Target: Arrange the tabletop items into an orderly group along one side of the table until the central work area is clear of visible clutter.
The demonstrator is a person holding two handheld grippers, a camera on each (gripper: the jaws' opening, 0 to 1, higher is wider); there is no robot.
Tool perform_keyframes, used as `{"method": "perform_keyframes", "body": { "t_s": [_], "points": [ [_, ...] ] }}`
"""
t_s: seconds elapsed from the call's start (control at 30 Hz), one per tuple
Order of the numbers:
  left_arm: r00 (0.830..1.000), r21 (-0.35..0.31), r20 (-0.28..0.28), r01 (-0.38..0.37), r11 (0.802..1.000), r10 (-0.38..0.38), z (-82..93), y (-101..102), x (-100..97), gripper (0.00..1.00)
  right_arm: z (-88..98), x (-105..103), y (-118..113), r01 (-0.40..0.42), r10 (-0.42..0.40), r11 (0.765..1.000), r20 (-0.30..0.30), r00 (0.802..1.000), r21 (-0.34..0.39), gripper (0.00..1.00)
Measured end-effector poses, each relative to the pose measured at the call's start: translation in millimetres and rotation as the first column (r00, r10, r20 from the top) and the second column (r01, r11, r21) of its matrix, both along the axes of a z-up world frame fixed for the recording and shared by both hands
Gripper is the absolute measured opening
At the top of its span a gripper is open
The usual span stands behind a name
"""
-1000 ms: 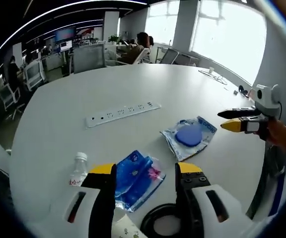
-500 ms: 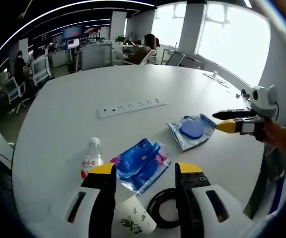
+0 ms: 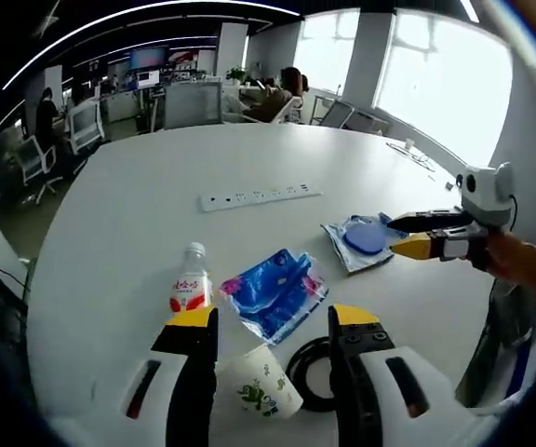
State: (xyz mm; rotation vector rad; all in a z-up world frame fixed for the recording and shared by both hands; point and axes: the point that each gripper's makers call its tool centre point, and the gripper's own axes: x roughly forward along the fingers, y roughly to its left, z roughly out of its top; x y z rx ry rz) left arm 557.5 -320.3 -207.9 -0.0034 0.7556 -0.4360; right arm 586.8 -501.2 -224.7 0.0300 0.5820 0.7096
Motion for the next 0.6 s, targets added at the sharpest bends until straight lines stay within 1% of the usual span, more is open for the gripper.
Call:
{"method": "perform_keyframes", "body": {
  "t_s": [0.17, 0.3, 0.6],
  "points": [
    [1.000, -0.007, 0.004, -0.019, 1.000, 0.019, 0.7, 9, -3.4, 0.47, -5.5, 2, 12, -0.024, 0.024, 1.000, -0.008, 1.000, -0.007, 0.38],
    [1.000, -0.010, 0.001, -0.025, 1.000, 0.025, -1.6, 11, -6.1, 0.47, -10.4, 5, 21, -0.041, 0.041, 0.999, -0.015, 0.999, -0.011, 0.38],
    [0.999, -0.026, -0.003, -0.046, 0.999, 0.046, -4.2, 19, -11.3, 0.47, -28.5, 10, 40, -0.089, 0.087, 0.995, -0.039, 0.995, -0.036, 0.38]
  ]
}}
